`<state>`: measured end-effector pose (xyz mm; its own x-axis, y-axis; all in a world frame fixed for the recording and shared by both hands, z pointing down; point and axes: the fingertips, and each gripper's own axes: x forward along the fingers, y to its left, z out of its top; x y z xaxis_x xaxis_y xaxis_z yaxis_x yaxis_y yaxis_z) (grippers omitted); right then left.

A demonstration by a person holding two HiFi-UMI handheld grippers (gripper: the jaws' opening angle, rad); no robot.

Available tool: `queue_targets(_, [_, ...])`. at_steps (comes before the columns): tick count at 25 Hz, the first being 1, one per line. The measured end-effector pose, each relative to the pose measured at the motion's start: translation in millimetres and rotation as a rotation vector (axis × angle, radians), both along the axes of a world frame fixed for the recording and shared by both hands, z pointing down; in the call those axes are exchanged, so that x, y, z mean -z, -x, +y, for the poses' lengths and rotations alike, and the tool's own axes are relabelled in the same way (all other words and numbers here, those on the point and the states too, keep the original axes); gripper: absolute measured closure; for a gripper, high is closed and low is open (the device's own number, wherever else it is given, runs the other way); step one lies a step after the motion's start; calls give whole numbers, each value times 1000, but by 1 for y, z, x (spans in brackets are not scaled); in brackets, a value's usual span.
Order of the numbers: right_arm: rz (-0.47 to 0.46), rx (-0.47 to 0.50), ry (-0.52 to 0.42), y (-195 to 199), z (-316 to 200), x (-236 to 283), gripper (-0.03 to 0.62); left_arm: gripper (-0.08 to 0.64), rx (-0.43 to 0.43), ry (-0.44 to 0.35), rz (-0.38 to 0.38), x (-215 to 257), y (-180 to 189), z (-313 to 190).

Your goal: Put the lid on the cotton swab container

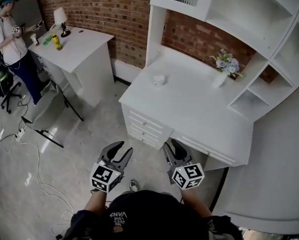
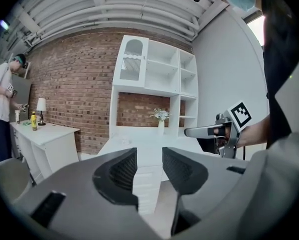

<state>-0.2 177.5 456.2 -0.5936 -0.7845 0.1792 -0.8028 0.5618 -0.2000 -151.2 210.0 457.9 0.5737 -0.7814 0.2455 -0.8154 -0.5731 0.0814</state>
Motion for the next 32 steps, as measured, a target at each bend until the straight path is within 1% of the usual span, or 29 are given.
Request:
queue_targets(3, [2, -32, 6, 12, -4, -3, 471, 419, -33, -2, 7, -2, 16, -10])
queue_targets(6, [18, -46, 14, 19, -9, -8, 465, 416, -44, -3, 18, -7, 25, -19])
queue_targets(15, [20, -71, 29, 20, -46, -15, 457, 414, -75, 12, 23, -16, 27, -56])
queue_targets(20, [13, -63, 27, 15, -86, -21, 457, 414, -73, 9, 4, -20, 21, -92])
queue_targets(24, [24, -42, 27, 9, -126, -23, 454, 414, -73, 7, -10, -20, 12, -131])
queue_targets(32, [32, -1, 45, -16, -205, -28, 453, 414, -62, 10, -15, -18, -20, -215])
